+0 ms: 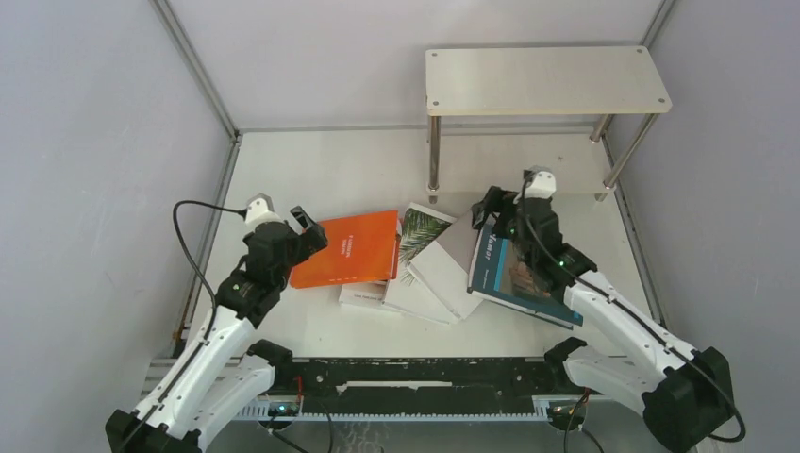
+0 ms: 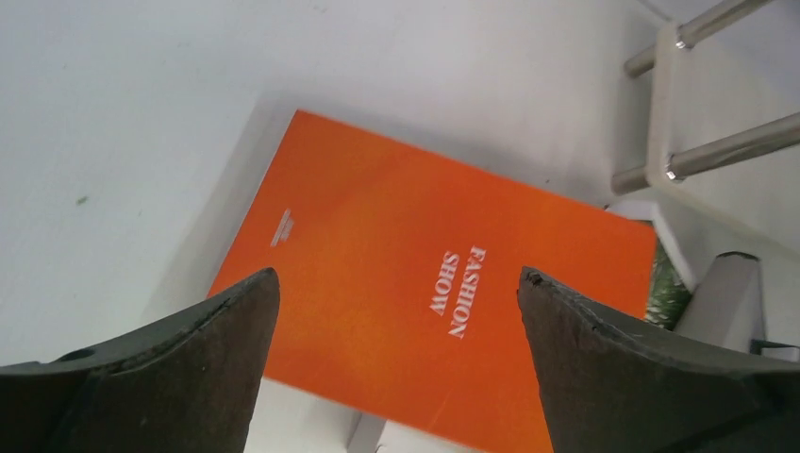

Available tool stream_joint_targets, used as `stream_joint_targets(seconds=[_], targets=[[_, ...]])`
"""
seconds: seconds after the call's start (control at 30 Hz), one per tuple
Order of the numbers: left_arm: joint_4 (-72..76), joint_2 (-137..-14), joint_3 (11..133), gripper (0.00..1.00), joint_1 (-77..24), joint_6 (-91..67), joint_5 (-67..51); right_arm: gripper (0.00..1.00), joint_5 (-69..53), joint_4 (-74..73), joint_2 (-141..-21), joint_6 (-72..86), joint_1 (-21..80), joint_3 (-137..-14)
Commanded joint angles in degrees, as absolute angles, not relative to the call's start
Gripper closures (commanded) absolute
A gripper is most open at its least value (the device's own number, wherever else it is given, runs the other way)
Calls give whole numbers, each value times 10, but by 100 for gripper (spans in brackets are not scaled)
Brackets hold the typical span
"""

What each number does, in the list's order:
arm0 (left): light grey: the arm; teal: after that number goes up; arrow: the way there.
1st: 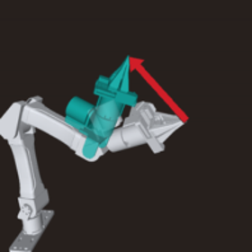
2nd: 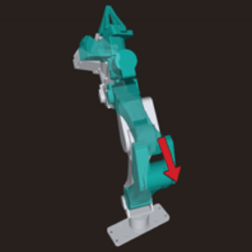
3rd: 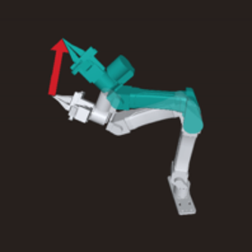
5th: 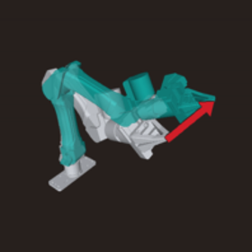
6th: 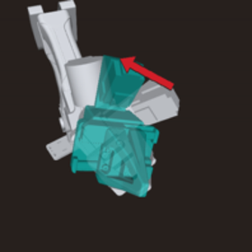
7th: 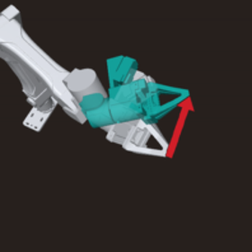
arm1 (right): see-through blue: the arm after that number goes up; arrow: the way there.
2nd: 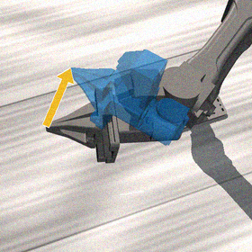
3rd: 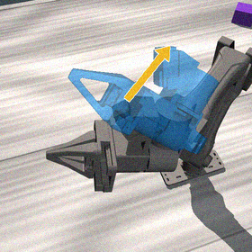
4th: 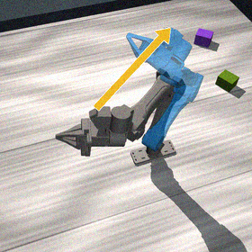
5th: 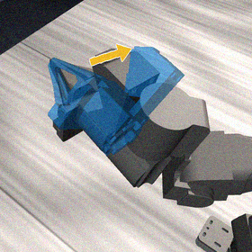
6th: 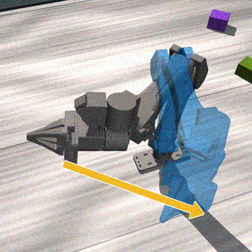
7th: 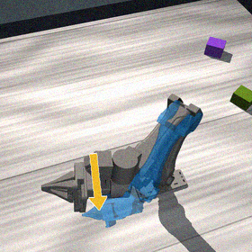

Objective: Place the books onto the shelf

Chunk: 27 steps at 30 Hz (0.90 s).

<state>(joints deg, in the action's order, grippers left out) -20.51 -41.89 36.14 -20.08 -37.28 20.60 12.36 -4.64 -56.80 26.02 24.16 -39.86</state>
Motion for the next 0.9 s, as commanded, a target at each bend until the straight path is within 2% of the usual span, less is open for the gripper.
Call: stream_joint_targets(seconds=[0.0, 0.27, 0.57, 0.73, 0.87], targets=[[-290, -406, 397, 0, -238, -428, 282, 1, 275, -85, -546, 183, 350, -427], [-398, -361, 412, 0, -267, -481, 302, 1, 228, -85, -517, 169, 468, -448], [-473, -347, 446, 0, -274, -479, 333, 1, -78, 20, -532, 246, 392, -441], [-489, -345, 448, 0, -274, -484, 343, 9, -57, -48, -585, 245, 405, -504], [-490, -341, 442, 0, -275, -498, 341, 23, -37, -96, -634, 252, 428, -551]])
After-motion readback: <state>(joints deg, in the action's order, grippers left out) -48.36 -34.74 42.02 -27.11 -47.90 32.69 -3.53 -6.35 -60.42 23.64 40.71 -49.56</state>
